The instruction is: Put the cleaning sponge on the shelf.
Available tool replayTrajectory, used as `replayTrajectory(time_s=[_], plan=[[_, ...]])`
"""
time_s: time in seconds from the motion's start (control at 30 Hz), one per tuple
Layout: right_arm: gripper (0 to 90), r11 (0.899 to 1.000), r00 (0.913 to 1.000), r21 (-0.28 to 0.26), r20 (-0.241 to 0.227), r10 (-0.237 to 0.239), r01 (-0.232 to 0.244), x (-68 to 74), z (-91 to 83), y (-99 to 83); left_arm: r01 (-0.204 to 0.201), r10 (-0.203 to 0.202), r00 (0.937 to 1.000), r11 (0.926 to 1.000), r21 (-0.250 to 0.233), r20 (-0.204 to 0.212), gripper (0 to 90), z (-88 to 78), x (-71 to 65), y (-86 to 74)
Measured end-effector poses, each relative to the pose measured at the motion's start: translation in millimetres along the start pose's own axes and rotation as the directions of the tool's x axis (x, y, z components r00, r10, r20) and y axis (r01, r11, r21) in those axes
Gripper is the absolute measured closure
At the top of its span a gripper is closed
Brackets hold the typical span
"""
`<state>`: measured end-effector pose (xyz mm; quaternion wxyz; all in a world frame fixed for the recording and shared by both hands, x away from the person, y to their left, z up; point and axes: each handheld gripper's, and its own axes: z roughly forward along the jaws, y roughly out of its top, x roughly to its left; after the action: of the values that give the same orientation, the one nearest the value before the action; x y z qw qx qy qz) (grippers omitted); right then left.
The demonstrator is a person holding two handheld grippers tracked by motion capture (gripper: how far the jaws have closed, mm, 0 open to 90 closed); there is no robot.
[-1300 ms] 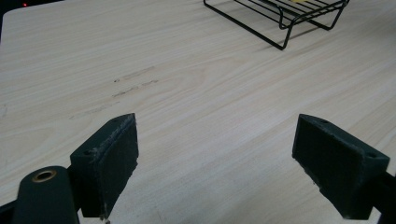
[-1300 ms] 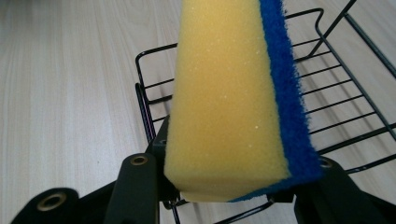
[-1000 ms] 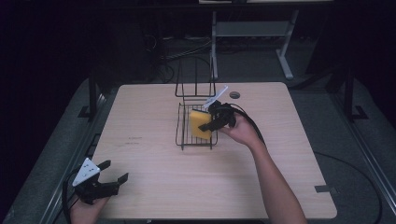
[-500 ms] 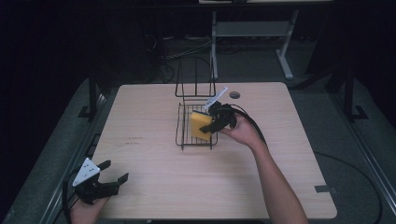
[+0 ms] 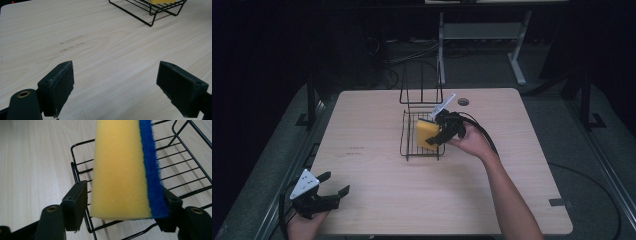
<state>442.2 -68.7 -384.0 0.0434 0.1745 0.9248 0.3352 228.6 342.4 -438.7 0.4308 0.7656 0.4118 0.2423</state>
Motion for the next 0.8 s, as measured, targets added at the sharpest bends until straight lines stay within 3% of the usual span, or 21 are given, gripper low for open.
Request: replayTrajectory(time_s=[0.8], plan=[[24.9,1.000,0.9997,-0.011,0.026,0.000,0.000,-0.4,-27.3,-6.8,-0.005,0.005,0.9999,1.0000,0.003,0.015,13.8,6.4,-2.2,3.5]])
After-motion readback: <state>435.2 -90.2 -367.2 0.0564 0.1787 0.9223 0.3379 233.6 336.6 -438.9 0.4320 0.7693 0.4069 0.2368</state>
